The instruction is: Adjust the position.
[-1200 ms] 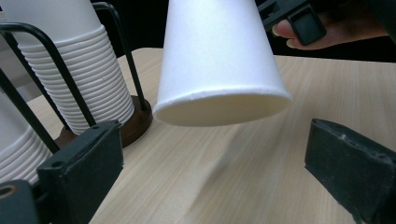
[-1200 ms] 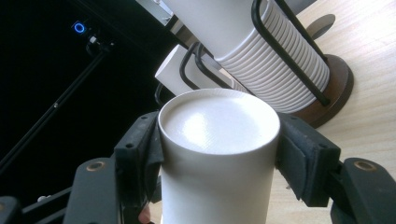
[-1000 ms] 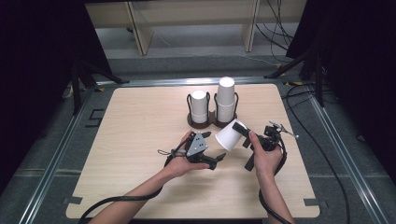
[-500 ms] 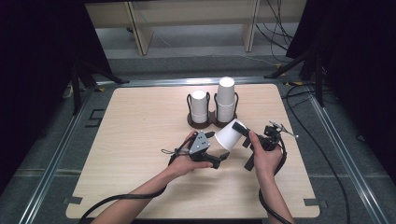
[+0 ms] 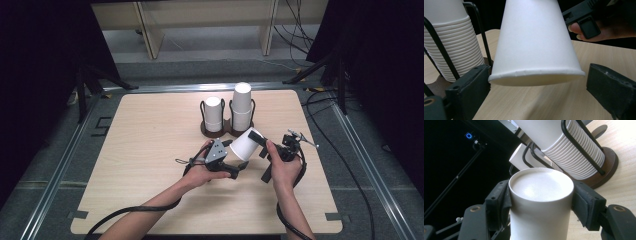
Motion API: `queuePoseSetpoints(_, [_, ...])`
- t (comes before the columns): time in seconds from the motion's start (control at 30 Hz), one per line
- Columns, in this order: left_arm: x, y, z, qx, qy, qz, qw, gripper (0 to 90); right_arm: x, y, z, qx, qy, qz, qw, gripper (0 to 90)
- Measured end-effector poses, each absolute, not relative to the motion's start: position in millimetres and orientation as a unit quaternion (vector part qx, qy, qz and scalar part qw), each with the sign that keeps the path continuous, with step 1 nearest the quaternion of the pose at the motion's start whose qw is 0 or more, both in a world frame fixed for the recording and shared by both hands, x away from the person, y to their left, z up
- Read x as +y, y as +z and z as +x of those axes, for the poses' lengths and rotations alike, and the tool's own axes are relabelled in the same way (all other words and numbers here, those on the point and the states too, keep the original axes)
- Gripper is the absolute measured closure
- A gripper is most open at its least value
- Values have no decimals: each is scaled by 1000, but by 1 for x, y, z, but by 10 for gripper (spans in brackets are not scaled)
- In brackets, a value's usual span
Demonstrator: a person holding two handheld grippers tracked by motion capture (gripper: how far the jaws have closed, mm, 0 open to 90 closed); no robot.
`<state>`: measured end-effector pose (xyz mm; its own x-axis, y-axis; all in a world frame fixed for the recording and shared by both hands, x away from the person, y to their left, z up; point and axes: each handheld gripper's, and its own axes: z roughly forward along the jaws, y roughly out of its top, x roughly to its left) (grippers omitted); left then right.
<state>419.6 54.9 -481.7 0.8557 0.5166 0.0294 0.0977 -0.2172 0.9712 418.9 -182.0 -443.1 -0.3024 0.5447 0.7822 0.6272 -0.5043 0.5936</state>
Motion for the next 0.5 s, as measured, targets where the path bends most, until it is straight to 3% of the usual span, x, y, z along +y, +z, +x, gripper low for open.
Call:
queuePoseSetpoints(0.3, [52,-482,422,208,179,756,594,50,-183,-443,419,-496,-644,-582,31,357])
queuePoseSetpoints(0.37, [52,-481,423,213,174,753,598,50,-181,-441,417,-486,-640,-593,55,357])
queuePoseSetpoints(0.5, [50,-480,425,213,173,749,603,51,-181,-444,419,-496,-644,-582,36,357])
